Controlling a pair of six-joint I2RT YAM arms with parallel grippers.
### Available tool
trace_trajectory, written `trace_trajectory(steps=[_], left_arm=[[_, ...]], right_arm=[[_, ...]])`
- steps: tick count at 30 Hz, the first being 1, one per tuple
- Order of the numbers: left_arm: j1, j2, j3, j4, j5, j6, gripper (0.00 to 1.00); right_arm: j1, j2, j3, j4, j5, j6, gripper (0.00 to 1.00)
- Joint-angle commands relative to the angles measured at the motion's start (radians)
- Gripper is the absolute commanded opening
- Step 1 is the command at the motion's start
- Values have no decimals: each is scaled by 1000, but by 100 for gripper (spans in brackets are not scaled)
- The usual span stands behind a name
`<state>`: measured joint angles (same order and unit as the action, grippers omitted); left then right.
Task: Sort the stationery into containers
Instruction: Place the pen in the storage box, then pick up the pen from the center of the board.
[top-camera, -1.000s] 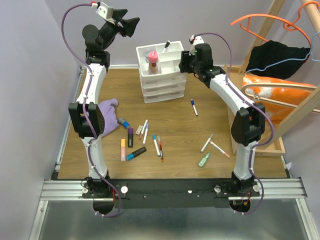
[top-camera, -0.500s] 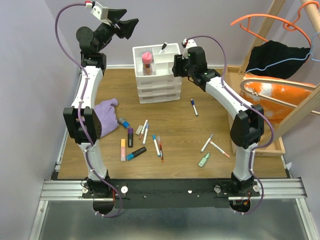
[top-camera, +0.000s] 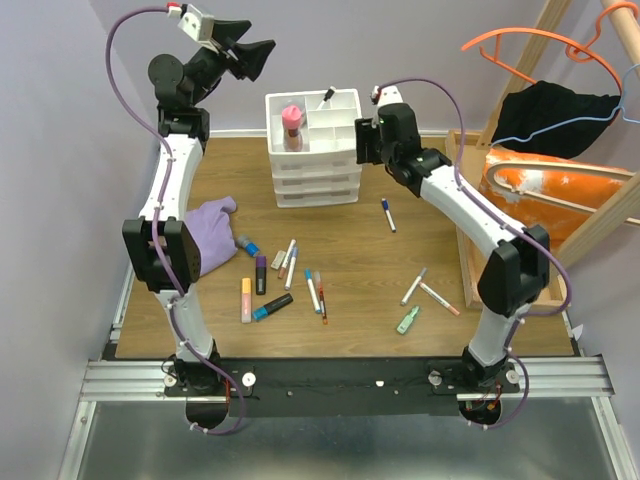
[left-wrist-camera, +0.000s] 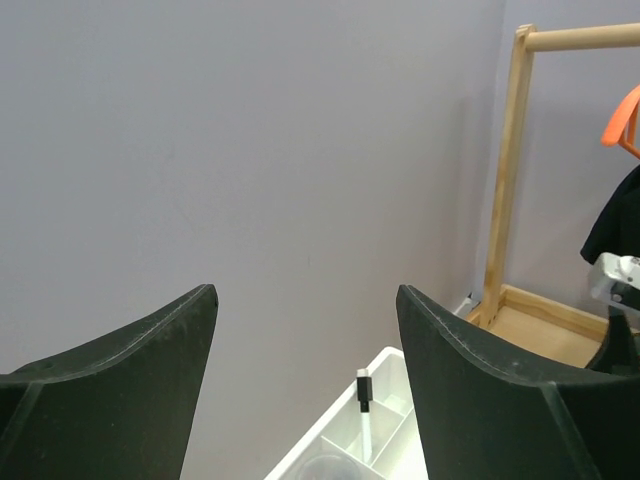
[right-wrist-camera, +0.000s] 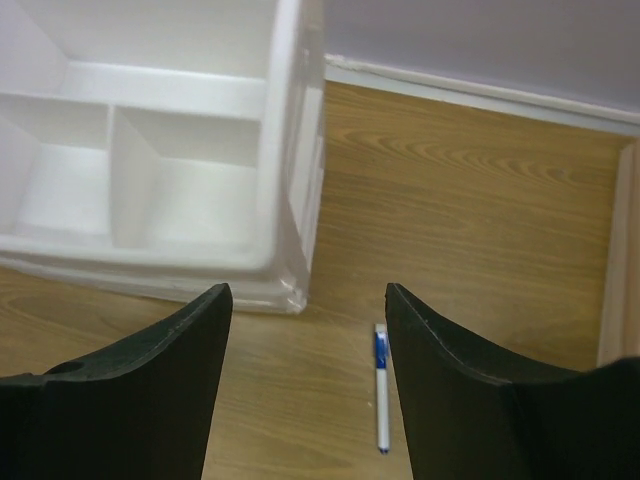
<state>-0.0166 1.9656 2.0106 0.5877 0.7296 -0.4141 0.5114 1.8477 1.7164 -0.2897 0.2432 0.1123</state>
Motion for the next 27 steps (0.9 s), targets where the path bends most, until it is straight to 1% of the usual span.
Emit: trace_trajectory(steps=[1,4,6,10,14,15,18,21,24,27], left_arm=[[43,-100,-22,-5,17,26,81],[55,-135,-55,-9,21,32,81],[63,-166,-82,-14,22,34,81],[87,-221,-150,-35,21,50,81],[124,-302,-258,-42,27,54,81],[132,-313,-277,-42,28,52,82],[161,-361,-344,-40,30,52,82],[185,-396,-400,-45,30,55,82],[202,-424,-440,-54,27,61,82],[210,-441,-467,-66,27,69,82]], right_arm=[[-7,-122,-132,-71,113,36,71],[-7,-145,-187,-100,133,70,70],[-5,-148,-205,-114,139,81,68],[-10,-101,-225,-127,139,127,64],[-46,-2,-195,-160,116,191,62],[-54,43,-189,-172,108,199,61],[-86,106,-155,-186,82,216,60],[-108,172,-130,-198,62,217,61],[-125,222,-126,-190,15,193,65],[-139,258,-121,-164,-12,181,64]])
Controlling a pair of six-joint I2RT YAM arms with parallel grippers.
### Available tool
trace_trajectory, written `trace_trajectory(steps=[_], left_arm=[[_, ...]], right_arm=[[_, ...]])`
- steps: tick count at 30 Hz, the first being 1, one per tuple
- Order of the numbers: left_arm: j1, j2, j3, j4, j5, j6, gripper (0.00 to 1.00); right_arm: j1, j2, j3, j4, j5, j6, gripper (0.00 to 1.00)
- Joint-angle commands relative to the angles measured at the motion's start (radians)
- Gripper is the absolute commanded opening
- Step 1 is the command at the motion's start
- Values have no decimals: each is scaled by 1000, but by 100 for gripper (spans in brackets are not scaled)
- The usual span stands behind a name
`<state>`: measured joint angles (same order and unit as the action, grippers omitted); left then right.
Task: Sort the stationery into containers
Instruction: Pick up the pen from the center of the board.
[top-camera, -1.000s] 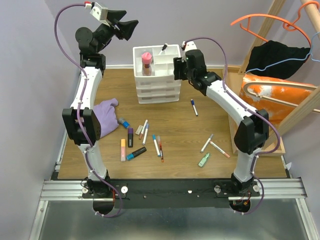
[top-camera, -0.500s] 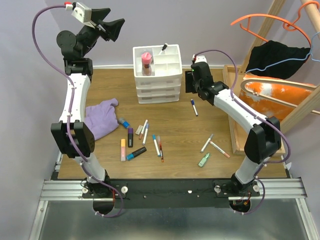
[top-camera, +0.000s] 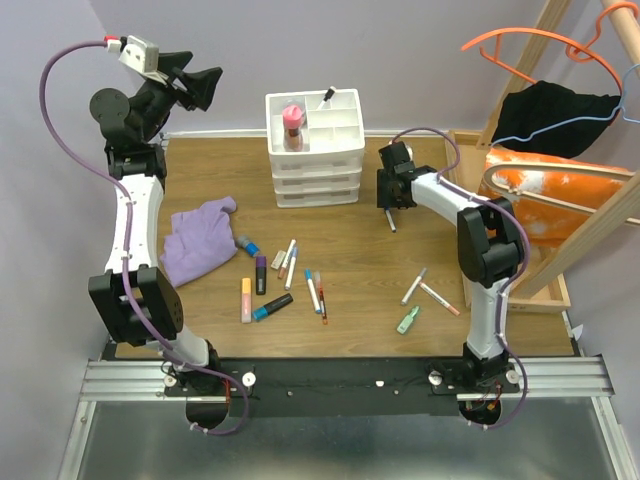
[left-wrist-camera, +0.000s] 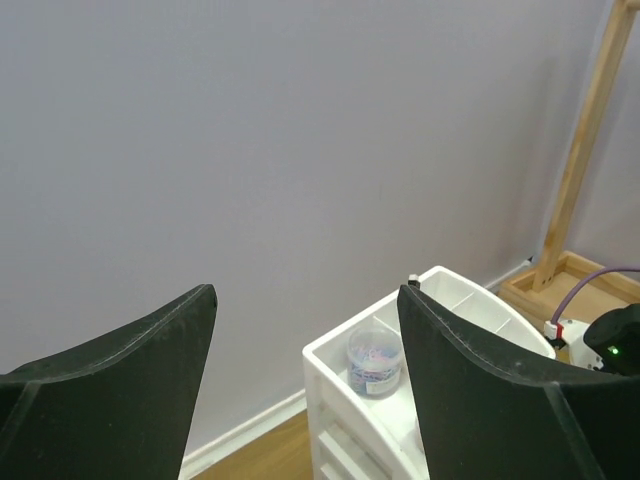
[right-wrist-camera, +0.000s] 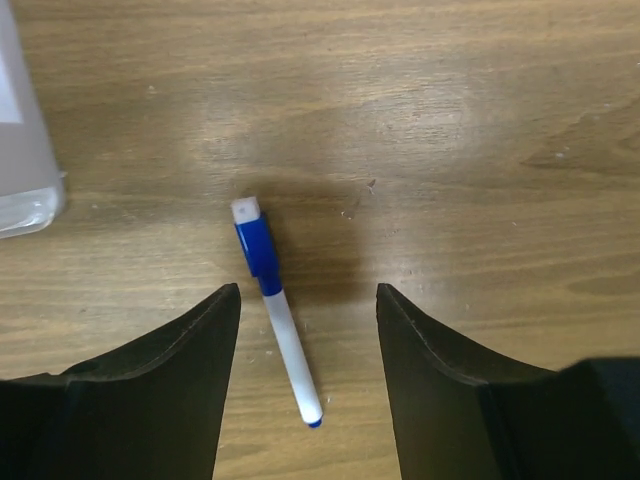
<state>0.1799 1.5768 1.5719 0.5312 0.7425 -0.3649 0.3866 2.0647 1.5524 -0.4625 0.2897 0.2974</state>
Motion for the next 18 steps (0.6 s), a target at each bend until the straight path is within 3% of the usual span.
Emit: trace_trajectory(steps=[1,8,18], left_arm=[[18,-54,-33,-17,14,26,82],[20,-34,-47,-7,12,4,82],[23,-12,-33,0,9,-3,82]], right_arm=[[-17,49,46,18,-73,-17,63],[-26,120,126,45,-107,-44,59],[-37,184,184,1,-123,-27,43]])
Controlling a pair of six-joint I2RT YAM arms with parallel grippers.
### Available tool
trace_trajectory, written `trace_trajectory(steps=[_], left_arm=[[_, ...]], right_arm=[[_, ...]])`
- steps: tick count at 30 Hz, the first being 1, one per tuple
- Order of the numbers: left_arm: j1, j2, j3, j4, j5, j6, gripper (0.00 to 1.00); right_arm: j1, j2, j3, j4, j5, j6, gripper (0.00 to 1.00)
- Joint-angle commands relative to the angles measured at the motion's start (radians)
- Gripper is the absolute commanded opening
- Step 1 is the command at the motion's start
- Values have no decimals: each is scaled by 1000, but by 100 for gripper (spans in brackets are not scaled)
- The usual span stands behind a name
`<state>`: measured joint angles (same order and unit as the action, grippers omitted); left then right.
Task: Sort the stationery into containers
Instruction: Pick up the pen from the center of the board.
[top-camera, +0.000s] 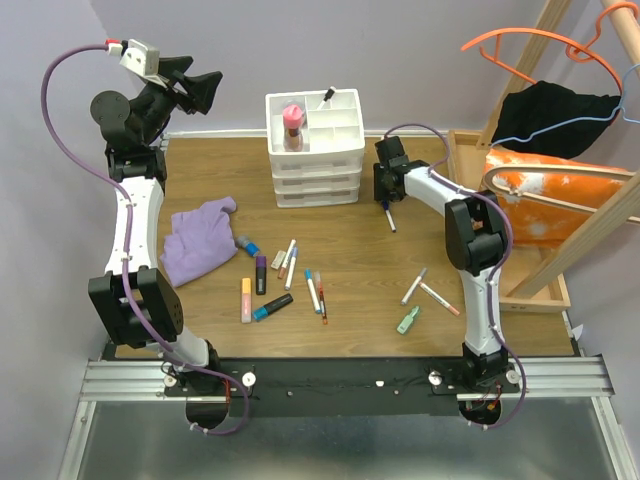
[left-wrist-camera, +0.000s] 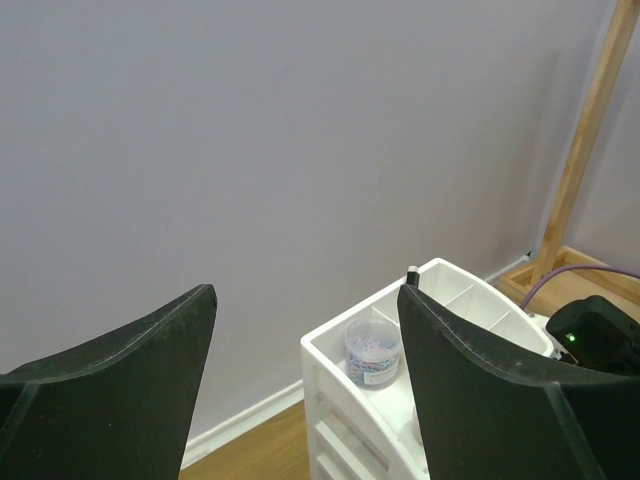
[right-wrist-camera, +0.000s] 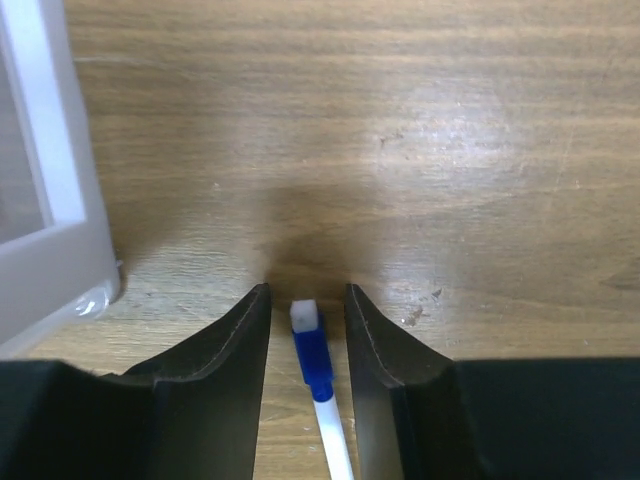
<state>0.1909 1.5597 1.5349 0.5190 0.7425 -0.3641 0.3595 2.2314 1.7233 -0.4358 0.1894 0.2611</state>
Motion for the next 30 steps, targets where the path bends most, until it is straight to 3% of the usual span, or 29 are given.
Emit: trace_trajectory(steps=[1,7,13,16,25,30], left_arm=[[12,3,4,15,9,-6,82],[10,-4,-10,27,8,-16,82],[10,-15,-21,29,8,-24,82],[10,-23,-22,27,8,-26,82],[10,-67,-48,36,8,-33,82],[5,-87,-53,36,8,-38,82]], right_arm=[[-10,10,-8,-26,-22,12,43],[-10,-42,-94,-20,-21,12,40],[-10,-61,-131,-21,-33,7,20],[-11,-79,-137,-27,-16,7,1],[12,-280,-113,-76,-48,41,1],[108,-447,-169,-86,-123,12,1]])
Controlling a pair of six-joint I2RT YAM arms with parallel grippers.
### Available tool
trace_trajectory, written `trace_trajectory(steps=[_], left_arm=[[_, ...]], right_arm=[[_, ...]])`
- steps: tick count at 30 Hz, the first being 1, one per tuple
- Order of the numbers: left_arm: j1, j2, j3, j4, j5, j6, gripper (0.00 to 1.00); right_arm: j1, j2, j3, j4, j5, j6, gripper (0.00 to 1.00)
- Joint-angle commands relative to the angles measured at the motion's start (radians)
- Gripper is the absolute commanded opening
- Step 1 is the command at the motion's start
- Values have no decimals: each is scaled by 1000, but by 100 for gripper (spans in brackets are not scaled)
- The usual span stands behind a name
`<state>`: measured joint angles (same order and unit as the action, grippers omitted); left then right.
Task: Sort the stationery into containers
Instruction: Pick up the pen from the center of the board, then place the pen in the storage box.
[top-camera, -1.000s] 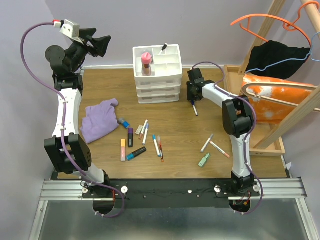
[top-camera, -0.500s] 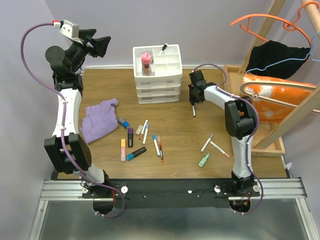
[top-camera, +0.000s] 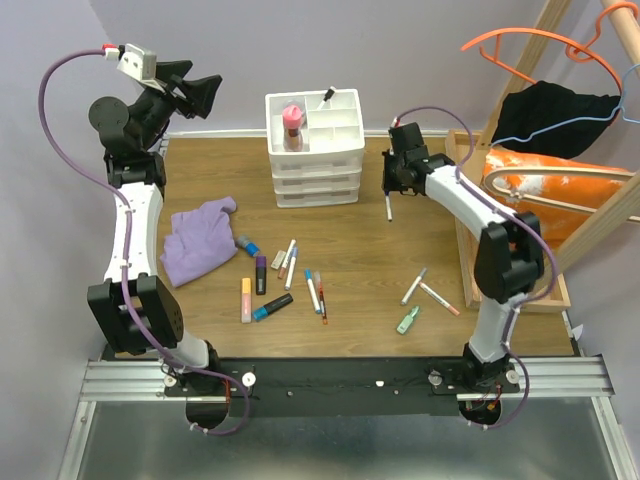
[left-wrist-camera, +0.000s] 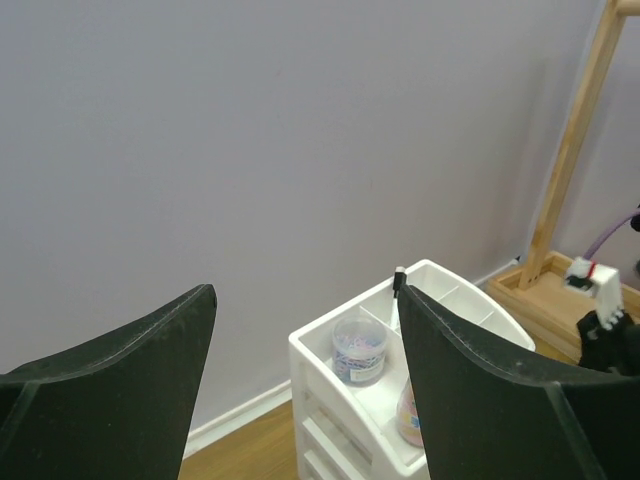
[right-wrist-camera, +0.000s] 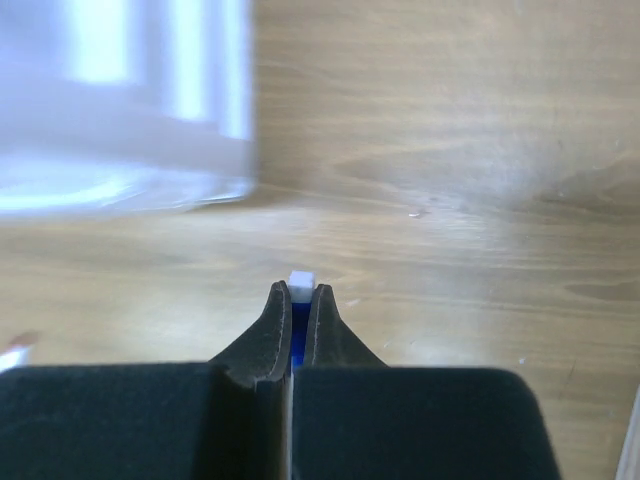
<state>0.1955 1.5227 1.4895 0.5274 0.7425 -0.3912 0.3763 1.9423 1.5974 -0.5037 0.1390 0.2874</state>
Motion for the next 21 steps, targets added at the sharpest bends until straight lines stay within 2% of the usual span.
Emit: trace_trajectory(steps=[1,5,8,11,12,15,21], left_arm=[[-2,-55,-12,28,8,-12,82],[-16,-81,-37,26,3,-15,82],[-30,-91,-41,16,-2,-11,82],[-39,-98,-37,-16,0,9,82],[-42,-99,-37,-27,1,15,82],[-59,-108,-46,-93,17,54,82],[-88,-165,-149,-222,9,213,82]], right_arm=[[111,-208,-47,-16,-76,-19,0],[211,-282,1,-18,-70,-34,1],[234,-318,47,63,-79,-85,1],[236,-322,55,281,-90,-183,0],[236,-319,52,420,-87,-210,1],[234,-261,48,676,-76,-286,1],[231,-102,177,953,-30,-346,1]])
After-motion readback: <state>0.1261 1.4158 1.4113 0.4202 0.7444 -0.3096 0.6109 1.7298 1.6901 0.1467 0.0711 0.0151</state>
